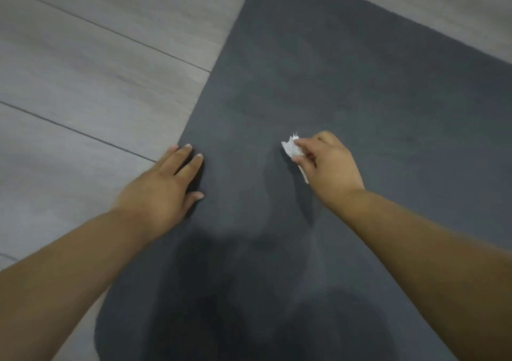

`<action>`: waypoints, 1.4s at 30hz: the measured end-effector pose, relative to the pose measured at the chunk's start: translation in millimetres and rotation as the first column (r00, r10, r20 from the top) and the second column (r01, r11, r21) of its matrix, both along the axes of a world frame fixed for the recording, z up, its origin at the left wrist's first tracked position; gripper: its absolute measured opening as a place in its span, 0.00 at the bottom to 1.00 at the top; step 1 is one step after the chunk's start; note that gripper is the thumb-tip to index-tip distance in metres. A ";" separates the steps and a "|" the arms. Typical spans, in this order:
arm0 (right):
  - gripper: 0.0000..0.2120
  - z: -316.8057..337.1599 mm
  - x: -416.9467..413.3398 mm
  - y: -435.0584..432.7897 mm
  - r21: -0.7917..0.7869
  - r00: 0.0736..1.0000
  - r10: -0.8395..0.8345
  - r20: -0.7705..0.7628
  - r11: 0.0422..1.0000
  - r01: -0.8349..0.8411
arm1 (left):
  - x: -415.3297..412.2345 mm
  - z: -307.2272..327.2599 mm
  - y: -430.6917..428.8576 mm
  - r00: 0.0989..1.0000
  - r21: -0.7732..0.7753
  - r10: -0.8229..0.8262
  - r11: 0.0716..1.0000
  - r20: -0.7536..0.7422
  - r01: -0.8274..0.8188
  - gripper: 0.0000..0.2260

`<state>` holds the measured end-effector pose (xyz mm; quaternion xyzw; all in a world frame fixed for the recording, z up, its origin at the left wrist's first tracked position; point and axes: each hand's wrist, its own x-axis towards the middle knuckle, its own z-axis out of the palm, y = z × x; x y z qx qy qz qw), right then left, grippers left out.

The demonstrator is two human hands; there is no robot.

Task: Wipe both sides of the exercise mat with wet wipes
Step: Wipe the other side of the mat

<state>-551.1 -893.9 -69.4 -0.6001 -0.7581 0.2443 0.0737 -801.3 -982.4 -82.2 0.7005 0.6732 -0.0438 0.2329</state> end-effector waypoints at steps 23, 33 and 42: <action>0.11 -69.0 -102.6 82.0 0.229 0.993 -0.082 -0.083 0.968 0.099 | -69.0 -55.4 13.1 0.996 0.105 0.069 0.993 -0.059 -0.062 0.27; 0.13 -57.6 -126.3 124.3 0.267 0.984 0.123 0.126 0.952 -0.153 | -68.3 -51.0 13.8 0.995 0.077 0.090 0.993 -0.032 -0.088 0.24; 0.13 -59.3 -142.0 4.0 0.326 0.889 0.454 -0.056 0.850 -0.414 | -69.2 -41.3 22.8 0.993 -0.080 0.055 0.995 -0.100 -0.063 0.24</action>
